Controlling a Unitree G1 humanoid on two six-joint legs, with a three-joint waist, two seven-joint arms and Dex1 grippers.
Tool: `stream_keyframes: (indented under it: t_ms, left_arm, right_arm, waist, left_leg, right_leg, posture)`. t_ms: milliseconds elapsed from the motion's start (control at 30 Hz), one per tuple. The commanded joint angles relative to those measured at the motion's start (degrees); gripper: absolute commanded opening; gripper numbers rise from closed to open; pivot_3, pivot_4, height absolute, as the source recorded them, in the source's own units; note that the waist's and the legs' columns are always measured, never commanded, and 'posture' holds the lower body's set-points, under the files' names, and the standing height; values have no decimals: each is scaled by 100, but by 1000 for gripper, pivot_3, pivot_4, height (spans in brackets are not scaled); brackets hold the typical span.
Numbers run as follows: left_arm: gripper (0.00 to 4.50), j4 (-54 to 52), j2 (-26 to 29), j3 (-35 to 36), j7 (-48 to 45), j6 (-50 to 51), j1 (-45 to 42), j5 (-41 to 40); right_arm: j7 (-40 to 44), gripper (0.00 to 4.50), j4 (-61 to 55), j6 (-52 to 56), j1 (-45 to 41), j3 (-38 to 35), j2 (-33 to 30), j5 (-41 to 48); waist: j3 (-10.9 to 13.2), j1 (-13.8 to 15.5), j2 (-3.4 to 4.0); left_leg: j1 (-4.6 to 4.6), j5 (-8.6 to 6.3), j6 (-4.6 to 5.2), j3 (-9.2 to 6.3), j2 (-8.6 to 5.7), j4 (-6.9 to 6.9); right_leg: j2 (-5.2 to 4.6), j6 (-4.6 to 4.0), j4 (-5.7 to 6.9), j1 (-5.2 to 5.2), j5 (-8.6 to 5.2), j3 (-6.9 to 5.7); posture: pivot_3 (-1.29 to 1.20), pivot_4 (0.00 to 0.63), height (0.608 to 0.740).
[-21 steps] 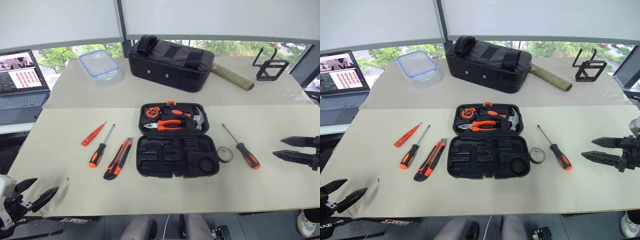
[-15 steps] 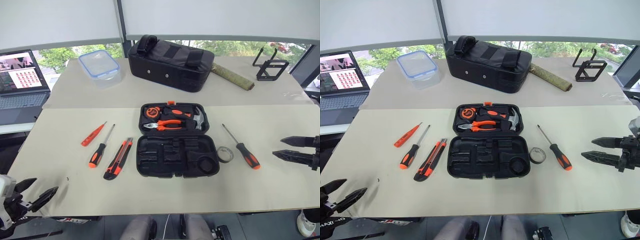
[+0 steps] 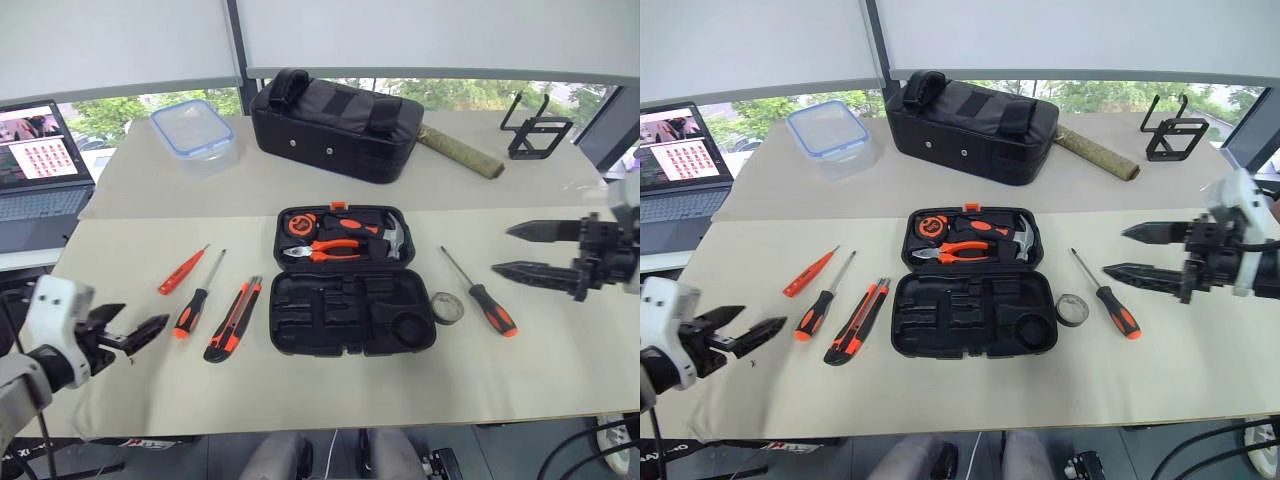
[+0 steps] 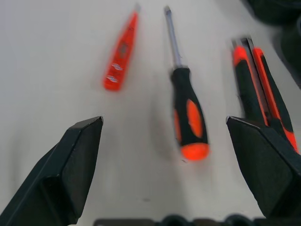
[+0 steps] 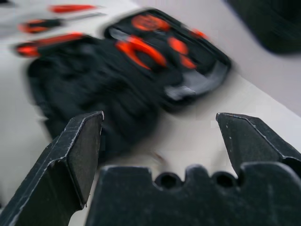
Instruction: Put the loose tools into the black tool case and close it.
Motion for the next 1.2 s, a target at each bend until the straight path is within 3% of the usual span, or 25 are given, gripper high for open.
stream_keyframes:
  t_ms: [33, 267, 400, 633, 767, 900, 1033, 1200]
  left_arm:
    - [4500, 111, 119, -494, 258, 292, -429, 115]
    - [4500, 975, 254, -1844, 141, -354, -1077, 1007]
    - [3574, 1428, 108, -2076, -99, -682, -1301, 1165]
    - [928, 1414, 30, -1870, -548, -915, -1292, 1020]
    - [862, 1333, 481, -1520, -1160, -1100, -1537, 906]
    - [862, 1179, 1046, -1654, -2463, -1773, -2167, 628]
    - [862, 1613, 1279, -2990, -3618, -2638, -3517, 1181]
    - [862, 2626, 552, -4731, -4331, -3452, -4959, 2304]
  right_arm:
    - [-272, 4473, -751, 170, -388, 250, 270, 433]
    - [-389, 4473, -1130, 91, -794, 924, 733, 512]
    - [-407, 4500, -1139, -67, -793, 1074, 853, 393]
    - [-566, 4500, -1257, -116, -437, 898, 803, 382]
    - [-656, 4500, -1321, -165, -9, 610, 668, 340]
    - [-715, 4500, -1336, -227, 480, 287, 521, 253]
    - [-754, 4500, -1208, -61, 895, 8, 357, 242]
    - [-930, 4500, -1307, -176, 1148, -111, 313, 106]
  waist:
    - [1, 18, -1]
    - [1, 76, -7]
    - [-1, 113, -3]
    - [-3, 188, -3]
    - [3, 176, -14]
    - [5, 179, -27]
    - [5, 190, -27]
    - [4, 140, -27]
  left_leg:
    - [-1, 0, 0, 0, 0, 1]
    - [-2, 0, 0, -1, -5, 6]
    - [4, 1, -2, 0, -7, 6]
    - [13, 1, -1, -1, -8, 8]
    - [7, 2, -1, -1, -7, 8]
    - [-46, 6, -6, 0, -9, 32]
    - [-45, 7, -7, 5, -12, 33]
    - [-44, 33, 38, 16, -12, 34]
  right_leg:
    - [-1, 0, 0, 0, 0, -1]
    - [-3, -1, -1, 1, 1, -6]
    - [-6, -2, 4, 6, 1, -6]
    - [-7, -2, 1, 19, 1, -10]
    - [-6, -2, 3, 10, 1, -10]
    - [-6, -7, 32, -55, 5, -12]
    - [-13, -7, 37, -53, 5, -12]
    - [-14, -9, 47, -55, 6, -6]
  posture:
    - [0, 150, 714]
    - [0, 150, 714]
    - [0, 150, 714]
    - [0, 150, 714]
    - [0, 150, 714]
    - [0, 150, 714]
    - [0, 150, 714]
    - [0, 150, 714]
